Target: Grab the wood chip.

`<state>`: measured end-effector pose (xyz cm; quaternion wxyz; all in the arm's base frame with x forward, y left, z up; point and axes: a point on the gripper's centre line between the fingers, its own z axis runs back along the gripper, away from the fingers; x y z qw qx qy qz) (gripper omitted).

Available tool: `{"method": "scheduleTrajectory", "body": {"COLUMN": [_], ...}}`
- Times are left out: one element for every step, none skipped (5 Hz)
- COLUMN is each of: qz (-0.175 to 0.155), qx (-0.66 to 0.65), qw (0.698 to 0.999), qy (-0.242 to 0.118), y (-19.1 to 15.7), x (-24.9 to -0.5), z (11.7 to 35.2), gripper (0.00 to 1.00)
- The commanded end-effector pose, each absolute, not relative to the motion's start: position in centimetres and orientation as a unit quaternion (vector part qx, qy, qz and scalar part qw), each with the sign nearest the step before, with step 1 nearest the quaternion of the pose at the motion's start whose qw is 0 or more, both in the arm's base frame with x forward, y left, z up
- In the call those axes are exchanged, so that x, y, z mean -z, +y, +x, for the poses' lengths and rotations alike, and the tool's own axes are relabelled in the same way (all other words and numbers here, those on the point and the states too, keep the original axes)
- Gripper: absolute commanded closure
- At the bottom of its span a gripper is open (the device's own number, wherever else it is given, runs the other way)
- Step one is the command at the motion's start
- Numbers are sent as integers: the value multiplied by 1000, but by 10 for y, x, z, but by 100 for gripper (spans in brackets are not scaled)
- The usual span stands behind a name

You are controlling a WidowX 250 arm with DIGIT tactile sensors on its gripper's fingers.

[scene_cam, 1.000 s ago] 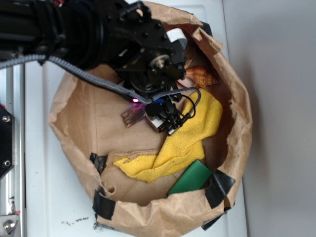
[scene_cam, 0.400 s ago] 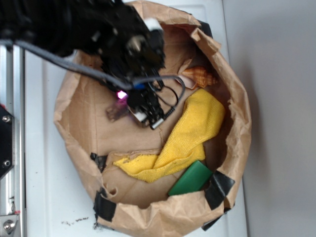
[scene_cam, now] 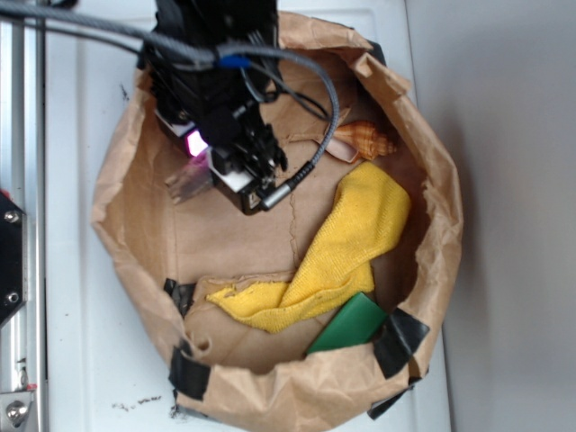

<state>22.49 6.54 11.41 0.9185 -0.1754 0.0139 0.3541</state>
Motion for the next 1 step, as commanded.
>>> {"method": "scheduleTrajectory", "body": {"qz": [-212], "qx": [-335], "qw": [917], "qy": [-37], "y": [78], "x": [-170], "z": [217], "gripper": [100]}}
